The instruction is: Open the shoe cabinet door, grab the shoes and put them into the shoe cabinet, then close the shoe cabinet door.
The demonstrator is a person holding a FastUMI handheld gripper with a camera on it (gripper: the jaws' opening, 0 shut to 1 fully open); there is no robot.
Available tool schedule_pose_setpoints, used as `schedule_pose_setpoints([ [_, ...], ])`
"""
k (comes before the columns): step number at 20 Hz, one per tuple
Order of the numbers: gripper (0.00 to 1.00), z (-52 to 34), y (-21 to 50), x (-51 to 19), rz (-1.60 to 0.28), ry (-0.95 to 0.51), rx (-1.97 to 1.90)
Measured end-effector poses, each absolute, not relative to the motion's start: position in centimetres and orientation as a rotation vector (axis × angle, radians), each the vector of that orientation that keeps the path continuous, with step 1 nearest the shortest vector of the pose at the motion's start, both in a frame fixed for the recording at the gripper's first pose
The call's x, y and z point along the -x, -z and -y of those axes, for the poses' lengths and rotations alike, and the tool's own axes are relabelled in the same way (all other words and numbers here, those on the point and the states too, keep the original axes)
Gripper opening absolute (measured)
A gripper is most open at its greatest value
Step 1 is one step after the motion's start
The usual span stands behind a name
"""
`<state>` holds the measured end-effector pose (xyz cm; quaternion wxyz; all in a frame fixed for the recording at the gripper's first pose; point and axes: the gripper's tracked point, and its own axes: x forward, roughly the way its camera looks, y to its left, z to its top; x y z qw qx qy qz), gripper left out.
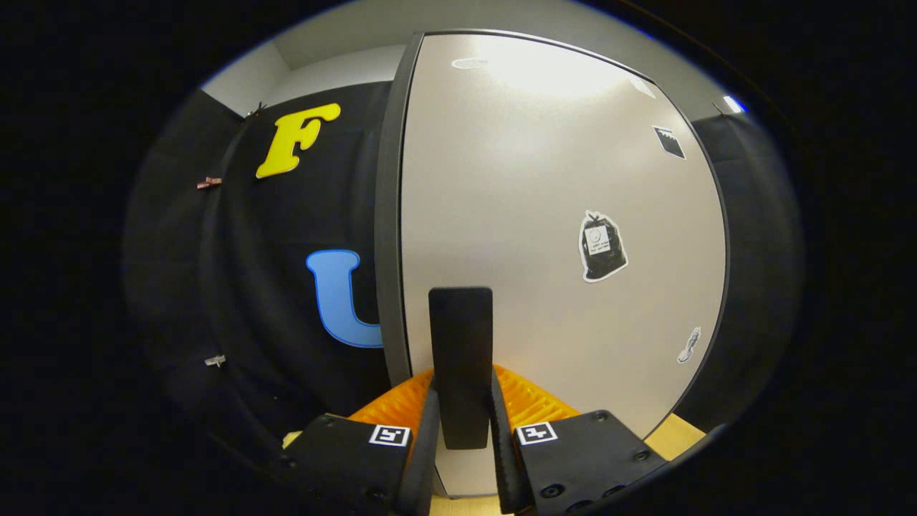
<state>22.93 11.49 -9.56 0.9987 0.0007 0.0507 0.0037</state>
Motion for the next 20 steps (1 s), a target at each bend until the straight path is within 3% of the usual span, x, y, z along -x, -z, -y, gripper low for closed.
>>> schedule_pose_setpoints([
  [1, 0.39, -11.3, 9.2, -23.4, -0.086, -0.018, 0.020],
  [5, 0.20, -11.5, 9.4, -22.1, -0.120, -0.071, -0.006],
  [20, 0.19, -5.5, 6.9, -8.2, -0.103, -0.160, -0.020],
])
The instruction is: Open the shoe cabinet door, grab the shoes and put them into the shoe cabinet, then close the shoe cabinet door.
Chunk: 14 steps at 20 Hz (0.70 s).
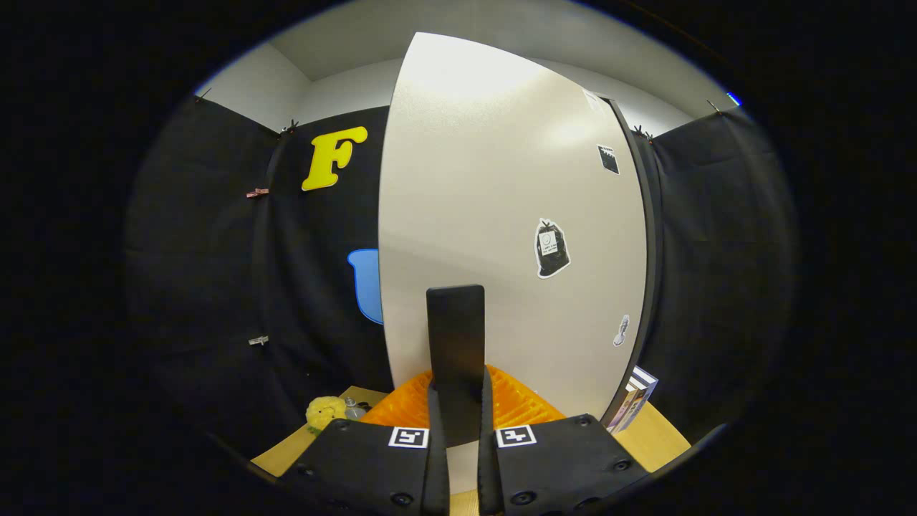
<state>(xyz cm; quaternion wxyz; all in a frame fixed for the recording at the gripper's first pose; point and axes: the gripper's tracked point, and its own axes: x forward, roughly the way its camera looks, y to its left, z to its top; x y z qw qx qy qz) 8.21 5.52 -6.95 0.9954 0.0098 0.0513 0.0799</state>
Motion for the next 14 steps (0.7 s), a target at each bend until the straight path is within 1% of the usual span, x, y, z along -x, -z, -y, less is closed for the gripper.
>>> schedule_pose_setpoints([
  [6, 0.19, -1.1, 6.5, -4.0, -0.096, -0.171, -0.016],
  [14, 0.19, 5.6, 5.8, 0.0, -0.103, -0.194, -0.009],
])
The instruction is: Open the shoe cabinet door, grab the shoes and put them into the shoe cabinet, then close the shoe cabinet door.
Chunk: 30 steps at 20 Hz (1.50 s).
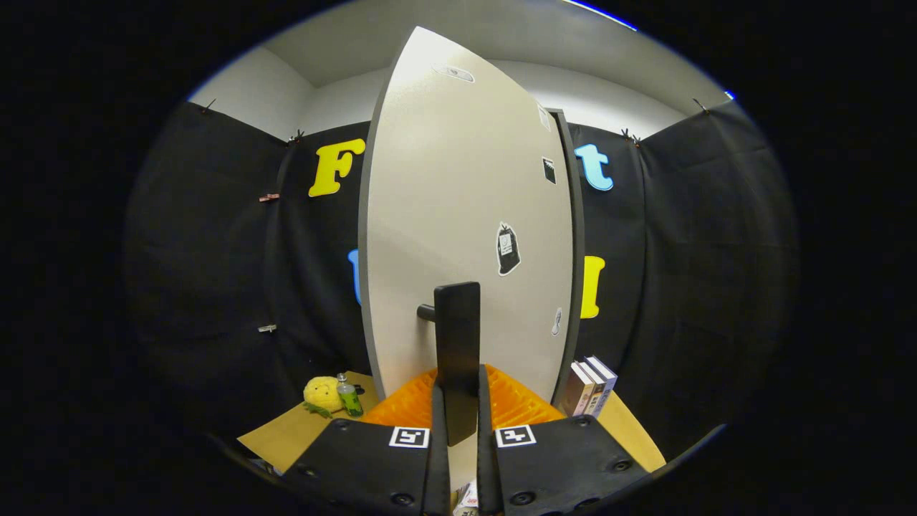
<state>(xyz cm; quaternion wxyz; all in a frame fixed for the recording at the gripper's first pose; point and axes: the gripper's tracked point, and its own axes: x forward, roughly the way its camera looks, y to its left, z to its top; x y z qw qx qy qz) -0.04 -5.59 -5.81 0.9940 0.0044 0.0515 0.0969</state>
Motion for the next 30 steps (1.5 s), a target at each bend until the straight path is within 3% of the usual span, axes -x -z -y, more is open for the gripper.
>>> schedule_pose_setpoints([
  [16, 0.17, 17.8, 5.4, 1.4, -0.087, -0.039, -0.014],
  [18, 0.12, 19.6, 5.3, 1.2, -0.076, -0.027, -0.026],
  [23, 0.12, 24.0, 5.4, 2.2, -0.072, -0.020, -0.044],
  [25, 0.17, 24.7, 5.7, 2.7, -0.088, -0.072, -0.045],
  [26, 0.25, 24.9, 5.7, 3.4, -0.098, -0.102, -0.063],
  [30, 0.48, 28.1, 6.3, 5.5, -0.109, -0.025, -0.078],
])
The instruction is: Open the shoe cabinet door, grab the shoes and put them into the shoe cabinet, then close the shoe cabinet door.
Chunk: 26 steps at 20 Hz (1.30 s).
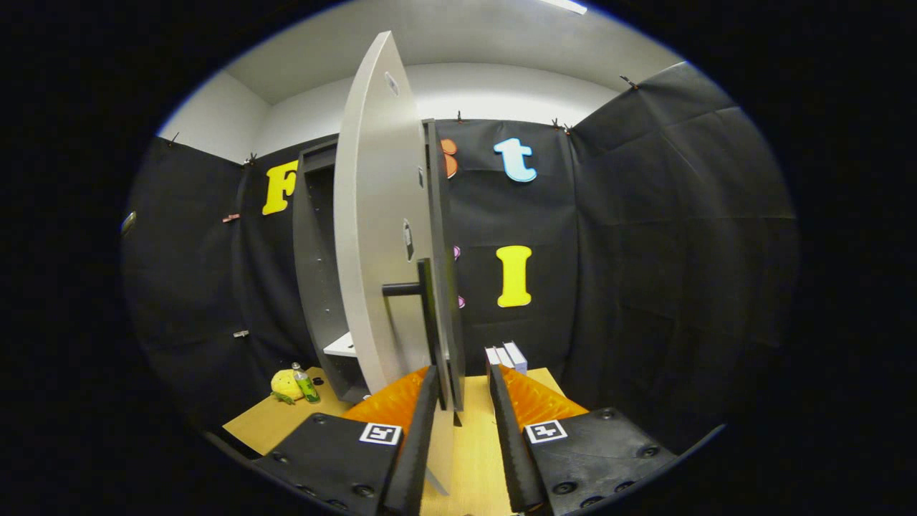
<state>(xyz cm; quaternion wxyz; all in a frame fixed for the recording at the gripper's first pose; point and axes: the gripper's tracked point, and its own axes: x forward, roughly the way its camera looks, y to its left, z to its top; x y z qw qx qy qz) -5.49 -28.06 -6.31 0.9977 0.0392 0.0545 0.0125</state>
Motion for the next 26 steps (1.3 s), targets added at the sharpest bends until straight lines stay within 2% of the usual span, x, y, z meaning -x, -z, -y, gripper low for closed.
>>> schedule_pose_setpoints([
  [4, 0.80, 29.3, 5.8, 8.8, -0.085, 0.078, -0.037],
  [5, 0.84, 29.0, 5.4, 9.5, -0.075, 0.092, -0.029],
  [7, 0.99, 28.2, 4.8, 10.8, -0.058, 0.116, -0.014],
  [16, 0.99, 17.6, 7.3, 13.9, -0.081, 0.048, -0.043],
  [20, 0.99, 12.7, 11.6, 13.8, -0.159, -0.010, -0.067],
  [26, 1.00, 7.6, 21.7, 13.3, -0.383, -0.077, -0.091],
])
